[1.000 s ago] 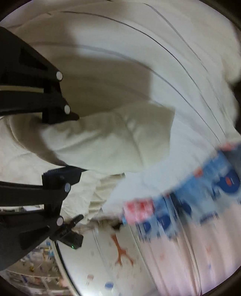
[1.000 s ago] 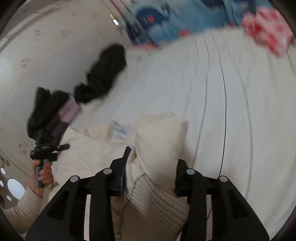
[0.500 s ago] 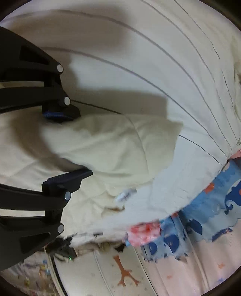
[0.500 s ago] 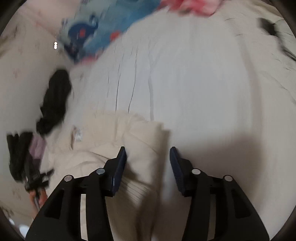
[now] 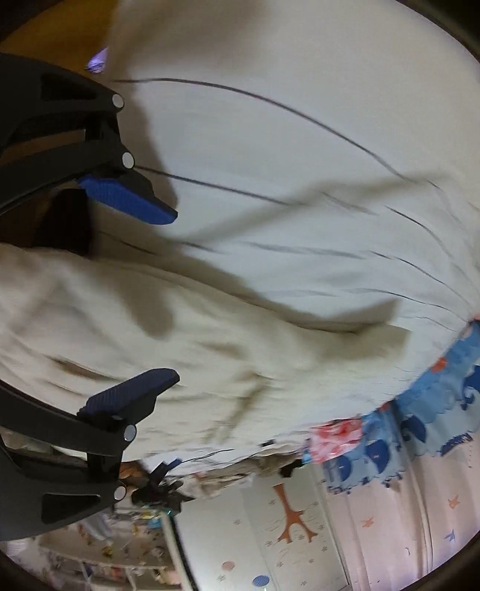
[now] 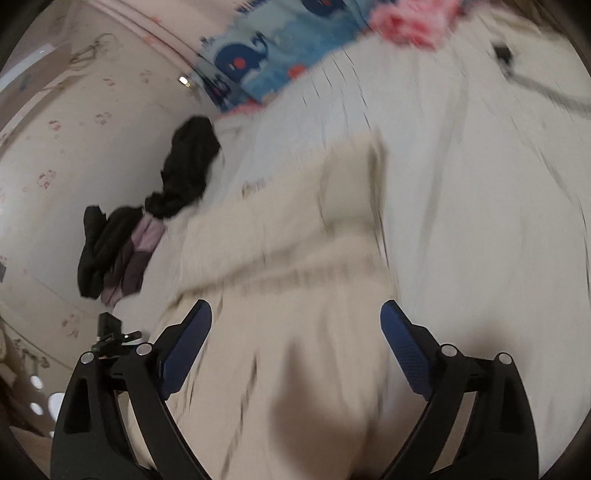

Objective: Fold large clothes

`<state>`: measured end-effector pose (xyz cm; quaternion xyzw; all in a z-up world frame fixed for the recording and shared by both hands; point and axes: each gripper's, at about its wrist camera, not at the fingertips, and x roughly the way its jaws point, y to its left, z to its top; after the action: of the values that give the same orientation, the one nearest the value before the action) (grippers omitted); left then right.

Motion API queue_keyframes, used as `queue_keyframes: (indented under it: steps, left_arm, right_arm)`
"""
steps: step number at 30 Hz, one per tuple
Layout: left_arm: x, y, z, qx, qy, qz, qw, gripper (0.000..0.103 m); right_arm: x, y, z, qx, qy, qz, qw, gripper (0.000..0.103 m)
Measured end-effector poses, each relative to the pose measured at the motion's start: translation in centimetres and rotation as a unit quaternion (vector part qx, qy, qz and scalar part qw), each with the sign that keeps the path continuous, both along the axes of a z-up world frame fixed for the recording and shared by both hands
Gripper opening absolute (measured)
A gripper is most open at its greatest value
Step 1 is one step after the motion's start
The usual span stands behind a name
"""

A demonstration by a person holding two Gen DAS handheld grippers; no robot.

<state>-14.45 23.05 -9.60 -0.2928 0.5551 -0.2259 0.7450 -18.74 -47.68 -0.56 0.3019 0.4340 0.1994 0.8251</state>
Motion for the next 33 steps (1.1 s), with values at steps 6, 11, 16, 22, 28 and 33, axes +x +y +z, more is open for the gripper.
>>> queue_keyframes:
  steps: [6, 11, 16, 22, 28, 33]
  left_arm:
    - [-3.9, -1.4, -3.5, -0.083, 0.025, -0.051, 0.9950, 0.082]
    - [-5.0, -3.2, -3.2, -0.149, 0.008, -0.095, 0.9841, 0.083]
    - [-5.5, -4.3, 0.8, -0.139, -0.028, -0.146, 0.9791, 0.092]
    - [-5.5, -5.0, 1.5, -0.095, -0.010, -0.174, 0.9801, 0.094]
    - [-6.3, -5.2, -2.9, -0.083, 0.046, -0.181, 0.9789, 0.094]
    - [-7.2, -5.4, -1.6, -0.098, 0.017, -0.173, 0.9800, 0.094]
  right_arm:
    - [-7.8, -0.9, -3.0, 0.076, 0.065, 0.026, 0.995, 0.091]
    - [-11.1, -1.2, -4.2, 0.152, 0.076, 0.051, 0.984, 0.093]
    - [-11.9, 0.3, -2.8, 0.185, 0.061, 0.083, 0.977, 0.096]
    - [-12.1, 1.3, -3.1, 0.171, 0.069, 0.096, 0.978, 0.096]
    - [-11.8, 2.6, -4.9, 0.170, 0.092, 0.111, 0.975, 0.096]
    - [-11.6, 3.6, -3.6, 0.175, 0.066, 0.126, 0.974, 0.096]
